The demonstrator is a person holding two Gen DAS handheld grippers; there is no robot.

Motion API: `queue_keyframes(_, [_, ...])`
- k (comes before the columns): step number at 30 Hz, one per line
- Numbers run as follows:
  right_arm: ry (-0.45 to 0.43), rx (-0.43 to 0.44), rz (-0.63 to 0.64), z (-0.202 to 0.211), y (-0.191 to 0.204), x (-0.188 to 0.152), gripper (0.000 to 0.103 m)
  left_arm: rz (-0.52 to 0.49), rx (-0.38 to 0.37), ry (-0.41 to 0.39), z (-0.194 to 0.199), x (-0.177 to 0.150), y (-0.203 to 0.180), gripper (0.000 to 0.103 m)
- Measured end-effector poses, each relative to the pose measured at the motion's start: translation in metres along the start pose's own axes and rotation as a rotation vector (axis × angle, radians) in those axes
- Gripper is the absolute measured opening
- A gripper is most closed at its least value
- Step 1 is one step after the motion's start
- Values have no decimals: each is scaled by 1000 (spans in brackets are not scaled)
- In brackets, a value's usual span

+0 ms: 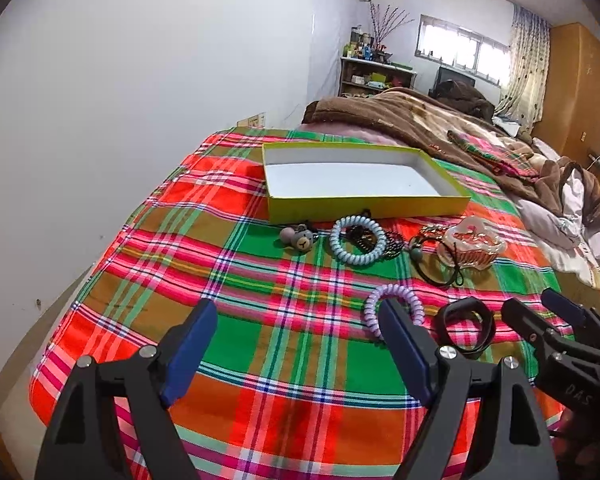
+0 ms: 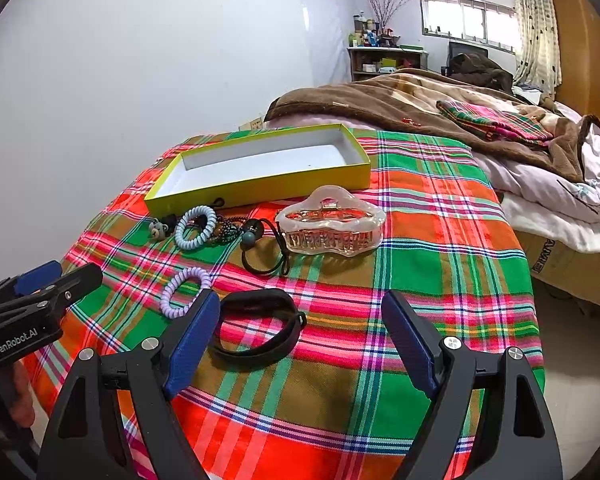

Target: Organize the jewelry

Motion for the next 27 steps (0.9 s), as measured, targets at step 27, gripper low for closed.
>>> queue_keyframes(27, [14,-7,7,-6,0,0,83,-14,21,51,-12,-1,0,83])
Point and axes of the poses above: each gripper's, at about its wrist camera, not at the fingertips, and z roughly against the way its jaws point, y to its left, x to its top, the point moved 4 cm from there along -z, roughly the way its jaws point, and after that the axes turned 8 degrees about -z, right-handed, at the moved point
